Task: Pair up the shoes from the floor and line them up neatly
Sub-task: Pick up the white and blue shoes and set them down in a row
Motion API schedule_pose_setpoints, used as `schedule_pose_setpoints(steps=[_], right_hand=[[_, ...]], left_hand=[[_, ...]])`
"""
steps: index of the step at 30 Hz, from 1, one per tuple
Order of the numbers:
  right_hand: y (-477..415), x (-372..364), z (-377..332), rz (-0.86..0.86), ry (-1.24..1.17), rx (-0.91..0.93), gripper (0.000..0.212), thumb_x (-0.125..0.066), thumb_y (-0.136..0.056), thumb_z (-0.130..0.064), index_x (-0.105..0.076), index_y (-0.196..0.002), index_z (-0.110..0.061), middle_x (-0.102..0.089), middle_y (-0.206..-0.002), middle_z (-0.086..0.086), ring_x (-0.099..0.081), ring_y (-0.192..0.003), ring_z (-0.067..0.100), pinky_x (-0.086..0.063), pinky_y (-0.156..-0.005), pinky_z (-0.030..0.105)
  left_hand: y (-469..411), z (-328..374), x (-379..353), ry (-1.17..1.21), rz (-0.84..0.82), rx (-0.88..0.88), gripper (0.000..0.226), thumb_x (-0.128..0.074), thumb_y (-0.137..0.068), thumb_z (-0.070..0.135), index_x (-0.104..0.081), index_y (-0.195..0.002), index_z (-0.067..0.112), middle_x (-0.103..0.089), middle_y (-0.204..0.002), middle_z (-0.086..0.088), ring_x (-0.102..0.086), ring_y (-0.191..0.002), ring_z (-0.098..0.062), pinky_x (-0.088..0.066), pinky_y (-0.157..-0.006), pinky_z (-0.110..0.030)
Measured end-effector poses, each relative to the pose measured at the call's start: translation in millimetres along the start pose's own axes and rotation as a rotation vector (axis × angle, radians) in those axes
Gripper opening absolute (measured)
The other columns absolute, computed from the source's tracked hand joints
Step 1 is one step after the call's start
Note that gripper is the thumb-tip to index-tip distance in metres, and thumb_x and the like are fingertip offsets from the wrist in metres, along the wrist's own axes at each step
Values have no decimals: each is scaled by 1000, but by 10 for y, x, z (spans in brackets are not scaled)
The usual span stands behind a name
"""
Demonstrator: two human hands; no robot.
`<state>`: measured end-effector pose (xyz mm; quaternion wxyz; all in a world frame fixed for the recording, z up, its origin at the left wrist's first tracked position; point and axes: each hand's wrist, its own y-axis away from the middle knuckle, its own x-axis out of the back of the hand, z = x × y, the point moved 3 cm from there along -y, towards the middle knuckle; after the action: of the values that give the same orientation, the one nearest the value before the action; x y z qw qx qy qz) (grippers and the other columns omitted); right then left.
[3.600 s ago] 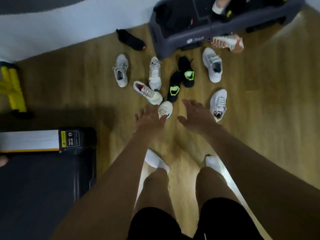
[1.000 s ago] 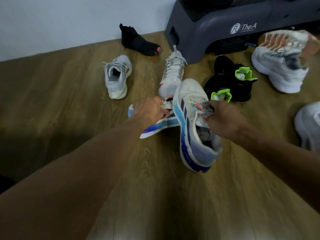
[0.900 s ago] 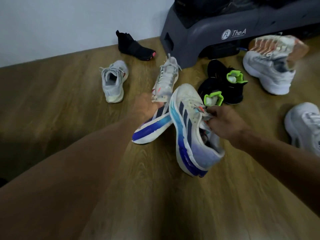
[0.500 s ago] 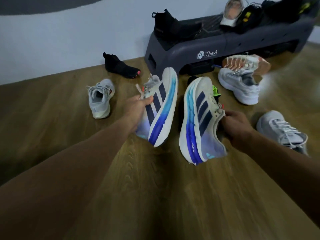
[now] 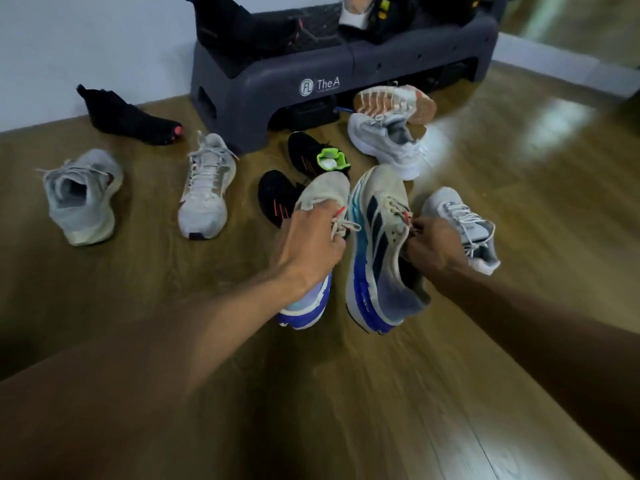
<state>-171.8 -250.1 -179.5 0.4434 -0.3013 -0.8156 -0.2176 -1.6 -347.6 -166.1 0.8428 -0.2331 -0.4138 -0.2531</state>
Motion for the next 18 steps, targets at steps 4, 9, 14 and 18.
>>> schedule_pose_setpoints(steps=[4,9,14,18], right_hand=[[103,148,331,104,36,-7,24,-51,-92,-21,-66,-104,-7,-68,-94,15,-62,-87,33,-50,-74,37],[225,62,636,-18,107,-128,27,-58,-87,-30,-65,-98,-6,-67,-94,15,-62,-88,33,-50,-72,36],[355,119,831,-62,69,-206,23,-62,-85,-30,-63,-94,-10,-60,-84,7,-56,-74,22,-38,-59,24],[477,100,967,-177,185,-202,36,-67,-81,-35,-60,-104,-8,-64,-96,12,-56,-83,28,-36,-64,26]], left_hand=[[79,265,-214,-82,-60,-152,21,-59,-86,19,-54,-106,17,-68,-89,-6,-66,-80,-28,-56,-70,-40],[145,517,-466,-202,-162,-246,27,-54,-91,19,-51,-118,16,-68,-99,-6,-66,-91,-27,-52,-77,-41],[146,706,-696,-252,-212,-279,25,-54,-91,17,-51,-115,14,-67,-99,-8,-65,-90,-27,-52,-76,-39],[279,635,-944,-363,-326,-252,21,-55,-93,19,-52,-113,13,-67,-101,-8,-66,-90,-25,-46,-68,-33]])
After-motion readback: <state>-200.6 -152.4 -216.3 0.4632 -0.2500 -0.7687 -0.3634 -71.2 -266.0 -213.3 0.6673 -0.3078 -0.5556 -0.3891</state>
